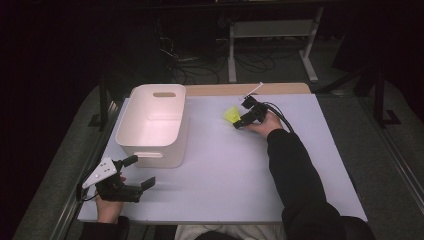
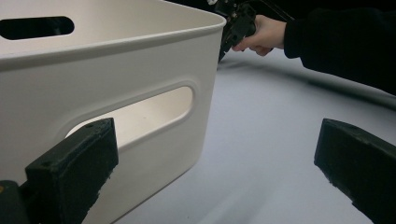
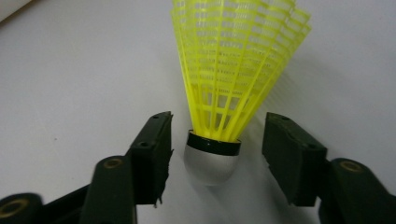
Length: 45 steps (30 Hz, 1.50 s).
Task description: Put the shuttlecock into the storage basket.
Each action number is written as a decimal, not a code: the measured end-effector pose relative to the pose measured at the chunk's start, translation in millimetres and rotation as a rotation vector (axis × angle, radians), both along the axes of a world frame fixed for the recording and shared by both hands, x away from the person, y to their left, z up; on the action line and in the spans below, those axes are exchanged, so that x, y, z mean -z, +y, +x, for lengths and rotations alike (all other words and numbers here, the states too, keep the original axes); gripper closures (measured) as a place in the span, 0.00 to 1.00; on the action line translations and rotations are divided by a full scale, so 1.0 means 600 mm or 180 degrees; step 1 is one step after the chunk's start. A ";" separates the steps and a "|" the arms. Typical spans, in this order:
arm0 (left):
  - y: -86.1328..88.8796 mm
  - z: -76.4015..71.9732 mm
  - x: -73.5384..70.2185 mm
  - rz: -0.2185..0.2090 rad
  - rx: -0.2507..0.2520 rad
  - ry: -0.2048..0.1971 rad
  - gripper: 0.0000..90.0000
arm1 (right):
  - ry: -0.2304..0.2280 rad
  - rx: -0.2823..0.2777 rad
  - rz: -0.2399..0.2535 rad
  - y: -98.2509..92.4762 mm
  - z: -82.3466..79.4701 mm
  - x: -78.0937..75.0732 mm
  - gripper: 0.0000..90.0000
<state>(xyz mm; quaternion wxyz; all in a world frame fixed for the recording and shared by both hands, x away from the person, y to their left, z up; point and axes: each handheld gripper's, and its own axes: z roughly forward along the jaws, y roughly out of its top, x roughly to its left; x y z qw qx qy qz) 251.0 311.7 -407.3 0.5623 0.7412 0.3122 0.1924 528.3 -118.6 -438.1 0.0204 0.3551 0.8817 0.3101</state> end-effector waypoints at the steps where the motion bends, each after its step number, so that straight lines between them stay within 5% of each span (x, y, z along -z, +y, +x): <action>1: 0.000 0.000 0.000 0.0001 0.0000 0.0000 0.00 | -0.0009 -0.0008 -0.0023 0.001 0.000 0.000 0.53; 8: 0.000 0.000 0.000 -0.0003 0.0006 -0.0005 0.00 | -0.0030 0.0007 -0.0090 0.005 -0.001 -0.001 0.70; 19: 0.000 0.000 0.000 -0.0004 0.0001 -0.0008 0.00 | -0.0073 0.0012 -0.0085 0.002 -0.007 -0.019 0.71; 45: 0.001 -0.002 -0.001 -0.0019 -0.0041 -0.0026 0.00 | -0.0239 -0.0013 0.0073 -0.012 -0.062 -0.119 0.71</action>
